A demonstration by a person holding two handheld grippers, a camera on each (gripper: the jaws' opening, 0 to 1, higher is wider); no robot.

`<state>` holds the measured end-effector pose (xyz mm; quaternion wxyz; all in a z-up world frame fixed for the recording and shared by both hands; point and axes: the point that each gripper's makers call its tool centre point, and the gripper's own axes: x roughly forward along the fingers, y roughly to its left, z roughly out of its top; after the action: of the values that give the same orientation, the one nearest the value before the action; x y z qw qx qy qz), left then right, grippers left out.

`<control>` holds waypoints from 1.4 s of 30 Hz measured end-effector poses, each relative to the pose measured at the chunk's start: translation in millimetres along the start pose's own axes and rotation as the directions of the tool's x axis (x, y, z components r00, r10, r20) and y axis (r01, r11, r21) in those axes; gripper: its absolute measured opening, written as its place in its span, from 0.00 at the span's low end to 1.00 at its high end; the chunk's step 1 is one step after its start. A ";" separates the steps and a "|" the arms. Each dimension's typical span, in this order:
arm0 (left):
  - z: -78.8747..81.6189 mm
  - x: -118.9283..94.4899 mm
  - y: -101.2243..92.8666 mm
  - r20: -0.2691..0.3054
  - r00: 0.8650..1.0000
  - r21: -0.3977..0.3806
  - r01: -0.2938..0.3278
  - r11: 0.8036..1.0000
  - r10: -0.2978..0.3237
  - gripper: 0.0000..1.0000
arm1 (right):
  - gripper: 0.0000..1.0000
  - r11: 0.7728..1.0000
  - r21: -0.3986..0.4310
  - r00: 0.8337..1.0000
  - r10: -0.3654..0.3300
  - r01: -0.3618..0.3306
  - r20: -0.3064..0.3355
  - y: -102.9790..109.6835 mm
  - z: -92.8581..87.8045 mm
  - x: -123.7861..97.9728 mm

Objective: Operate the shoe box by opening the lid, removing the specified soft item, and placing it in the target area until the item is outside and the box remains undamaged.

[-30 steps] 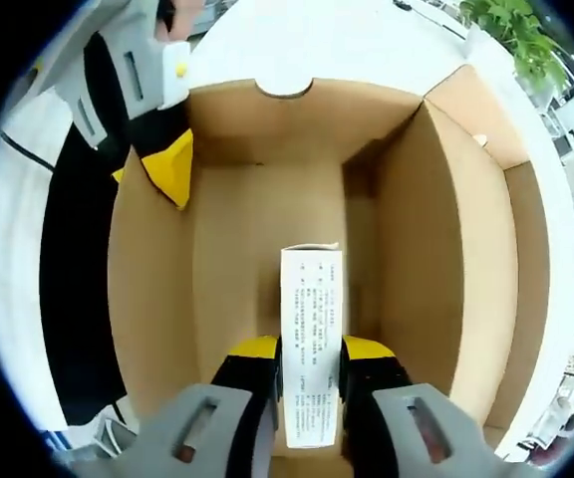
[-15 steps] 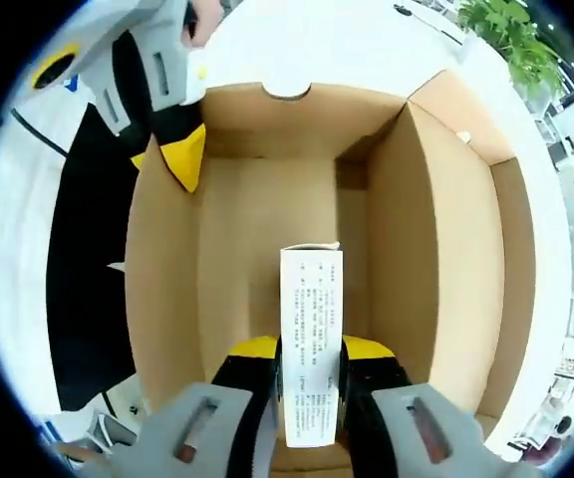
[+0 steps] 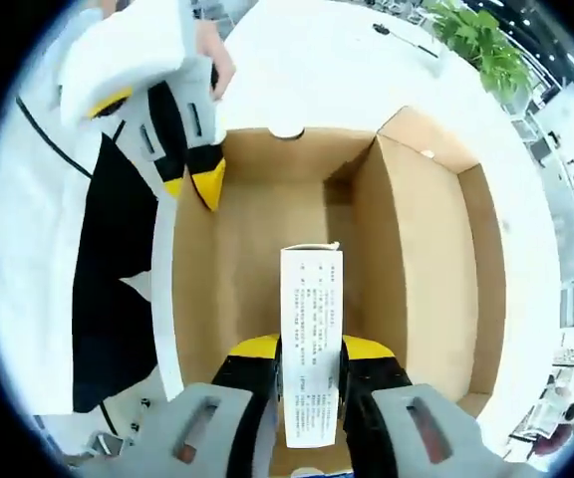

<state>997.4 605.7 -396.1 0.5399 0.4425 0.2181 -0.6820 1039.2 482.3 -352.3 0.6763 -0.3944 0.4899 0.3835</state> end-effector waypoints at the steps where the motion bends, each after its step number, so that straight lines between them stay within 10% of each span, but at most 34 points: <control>1: -0.2 0.1 0.2 0.001 1.000 -0.001 0.000 1.000 0.000 0.03 | 0.20 1.000 0.006 1.000 0.003 -0.003 0.008 1.5 -0.1 -3.1; 42: 0.6 -1.8 0.5 0.023 1.000 -0.005 0.002 1.000 -0.002 0.03 | 0.20 0.972 0.111 0.969 -0.219 0.206 0.115 3.1 -27.5 -80.0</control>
<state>997.7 606.1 -394.3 0.5427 0.4329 0.2140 -0.6872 1008.4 447.9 -281.4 0.7618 -0.3857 0.4194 0.3083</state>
